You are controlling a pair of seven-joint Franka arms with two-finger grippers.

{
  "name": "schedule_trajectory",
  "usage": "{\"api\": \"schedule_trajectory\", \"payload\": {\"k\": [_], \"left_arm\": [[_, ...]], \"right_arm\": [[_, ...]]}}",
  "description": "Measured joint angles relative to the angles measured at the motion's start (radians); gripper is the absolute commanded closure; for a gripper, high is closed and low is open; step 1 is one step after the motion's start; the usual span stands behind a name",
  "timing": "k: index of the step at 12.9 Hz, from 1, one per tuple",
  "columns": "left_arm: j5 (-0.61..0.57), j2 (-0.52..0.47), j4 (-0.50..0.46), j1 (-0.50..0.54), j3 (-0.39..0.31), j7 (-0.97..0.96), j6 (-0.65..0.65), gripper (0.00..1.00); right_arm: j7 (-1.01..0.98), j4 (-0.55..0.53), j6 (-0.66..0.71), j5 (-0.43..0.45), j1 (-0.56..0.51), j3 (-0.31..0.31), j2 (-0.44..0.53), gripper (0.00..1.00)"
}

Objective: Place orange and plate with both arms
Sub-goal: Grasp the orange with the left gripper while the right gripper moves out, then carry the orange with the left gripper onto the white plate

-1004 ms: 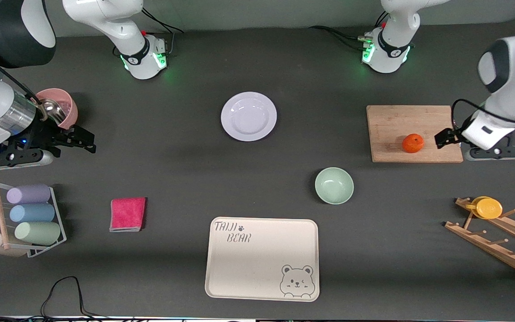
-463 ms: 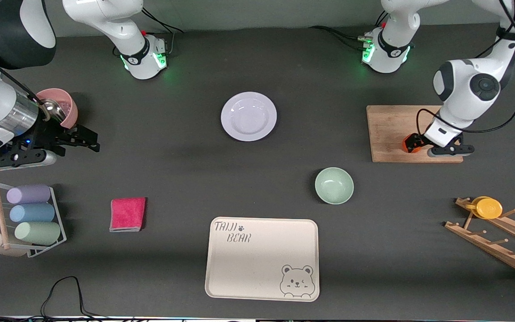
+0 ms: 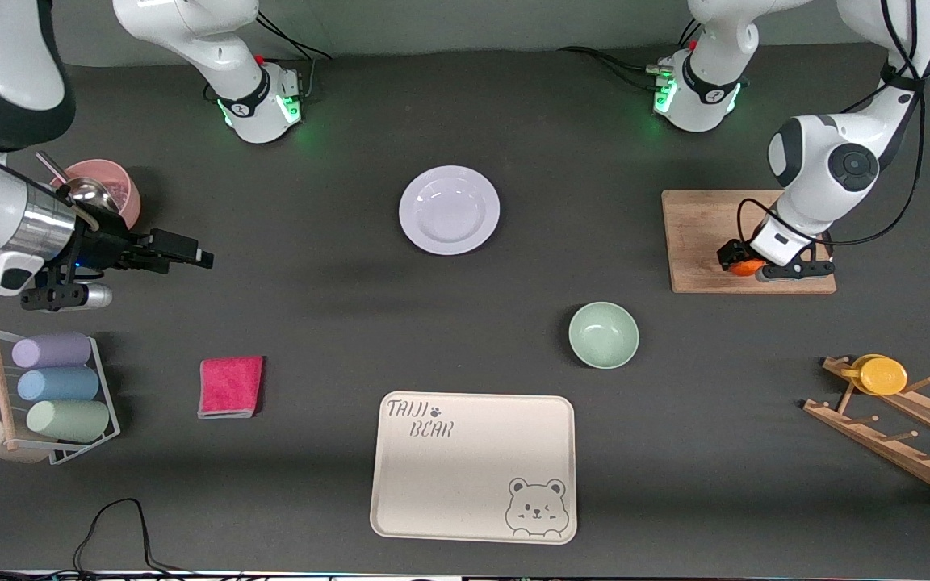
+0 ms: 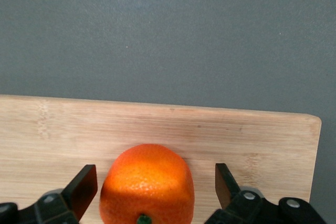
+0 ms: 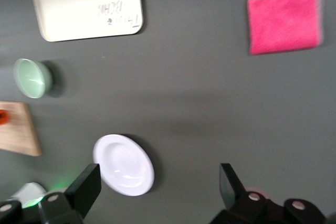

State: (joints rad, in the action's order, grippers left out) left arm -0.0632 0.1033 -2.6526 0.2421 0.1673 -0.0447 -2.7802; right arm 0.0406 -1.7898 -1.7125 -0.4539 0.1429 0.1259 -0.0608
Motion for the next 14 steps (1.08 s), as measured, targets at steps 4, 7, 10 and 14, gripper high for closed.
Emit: {"api": "schedule_trajectory", "payload": {"k": [4, 7, 10, 14], "left_arm": [[0.0, 0.0, -0.007, -0.001, 0.002, -0.003, 0.005, 1.0], [0.0, -0.002, 0.003, -0.02, 0.011, -0.034, 0.042, 1.0], [0.0, -0.052, 0.076, -0.16, 0.022, -0.215, 0.209, 1.0], [0.119, -0.155, 0.329, -0.445, 0.037, -0.507, 0.624, 1.0]], "right_arm": [[-0.037, -0.063, -0.01, -0.134, 0.0, 0.023, -0.006, 0.0], [-0.13, -0.101, -0.01, -0.277, 0.0, 0.055, -0.01, 0.0], [-0.206, -0.137, -0.011, -0.334, -0.001, 0.075, -0.04, 0.0], [-0.298, -0.164, -0.013, -0.442, 0.0, 0.085, -0.093, 0.0]]}}
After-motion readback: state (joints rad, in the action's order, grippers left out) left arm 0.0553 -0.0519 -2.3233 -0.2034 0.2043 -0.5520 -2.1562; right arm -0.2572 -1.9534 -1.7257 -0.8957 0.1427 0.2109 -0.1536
